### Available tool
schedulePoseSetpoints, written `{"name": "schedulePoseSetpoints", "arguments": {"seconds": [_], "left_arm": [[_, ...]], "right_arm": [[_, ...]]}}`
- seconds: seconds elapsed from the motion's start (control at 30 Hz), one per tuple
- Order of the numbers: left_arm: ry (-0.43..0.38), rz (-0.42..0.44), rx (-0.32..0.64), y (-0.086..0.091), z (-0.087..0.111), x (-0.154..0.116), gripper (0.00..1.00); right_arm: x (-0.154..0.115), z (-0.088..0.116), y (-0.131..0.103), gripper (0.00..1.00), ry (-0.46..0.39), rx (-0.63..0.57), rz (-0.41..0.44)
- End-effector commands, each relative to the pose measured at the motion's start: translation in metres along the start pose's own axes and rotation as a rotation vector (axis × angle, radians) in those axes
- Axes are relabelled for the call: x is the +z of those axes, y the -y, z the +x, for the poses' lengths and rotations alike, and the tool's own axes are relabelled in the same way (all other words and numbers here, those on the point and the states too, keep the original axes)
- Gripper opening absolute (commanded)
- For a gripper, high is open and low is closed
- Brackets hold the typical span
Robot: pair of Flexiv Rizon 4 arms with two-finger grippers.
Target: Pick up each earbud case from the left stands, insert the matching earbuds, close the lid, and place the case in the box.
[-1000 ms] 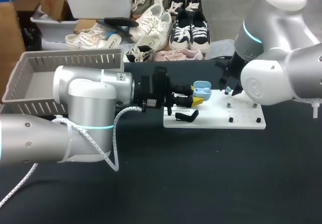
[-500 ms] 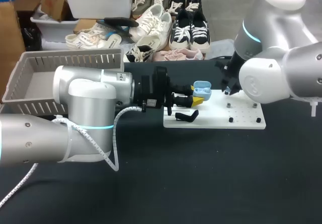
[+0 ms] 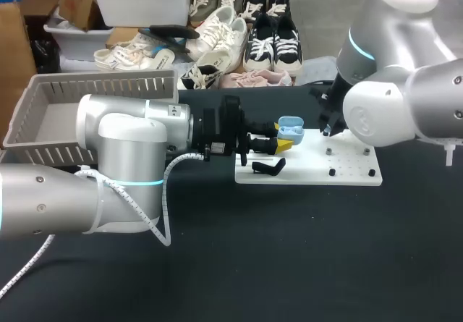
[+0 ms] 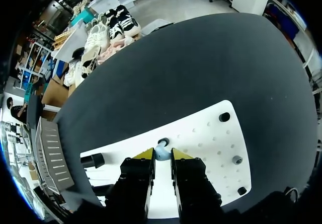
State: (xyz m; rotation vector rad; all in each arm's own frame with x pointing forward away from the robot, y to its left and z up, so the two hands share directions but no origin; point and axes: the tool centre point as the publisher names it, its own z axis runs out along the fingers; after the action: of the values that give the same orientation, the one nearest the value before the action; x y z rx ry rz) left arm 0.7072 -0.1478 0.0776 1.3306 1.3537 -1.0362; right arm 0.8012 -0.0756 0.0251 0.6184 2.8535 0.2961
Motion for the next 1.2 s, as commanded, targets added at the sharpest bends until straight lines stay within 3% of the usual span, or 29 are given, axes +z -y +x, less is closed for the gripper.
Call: {"name": "schedulePoseSetpoints", "arguments": {"seconds": [0.03,0.23,0.5,0.7,0.97,1.07,1.2], "left_arm": [[0.002,-0.006,0.001,0.002,0.000,0.000,0.00],[0.002,-0.006,0.001,0.002,0.000,0.000,0.00],[0.002,-0.006,0.001,0.002,0.000,0.000,0.00],[0.002,-0.006,0.001,0.002,0.000,0.000,0.00],[0.002,-0.006,0.001,0.002,0.000,0.000,0.00],[0.002,-0.006,0.001,0.002,0.000,0.000,0.00],[0.002,-0.006,0.001,0.002,0.000,0.000,0.00]], "right_arm": [[-0.011,0.002,0.003,0.00,0.003,0.009,-0.014],[-0.034,0.012,0.013,0.00,-0.009,0.008,-0.037],[-0.069,0.027,0.020,0.00,-0.050,-0.093,-0.106],[-0.105,0.042,0.014,0.00,-0.041,-0.224,-0.122],[-0.147,0.075,0.004,0.00,0.014,-0.448,-0.043],[-0.162,0.087,0.003,0.00,0.018,-0.528,-0.080],[-0.174,0.101,0.002,0.00,0.040,-0.585,-0.067]]}}
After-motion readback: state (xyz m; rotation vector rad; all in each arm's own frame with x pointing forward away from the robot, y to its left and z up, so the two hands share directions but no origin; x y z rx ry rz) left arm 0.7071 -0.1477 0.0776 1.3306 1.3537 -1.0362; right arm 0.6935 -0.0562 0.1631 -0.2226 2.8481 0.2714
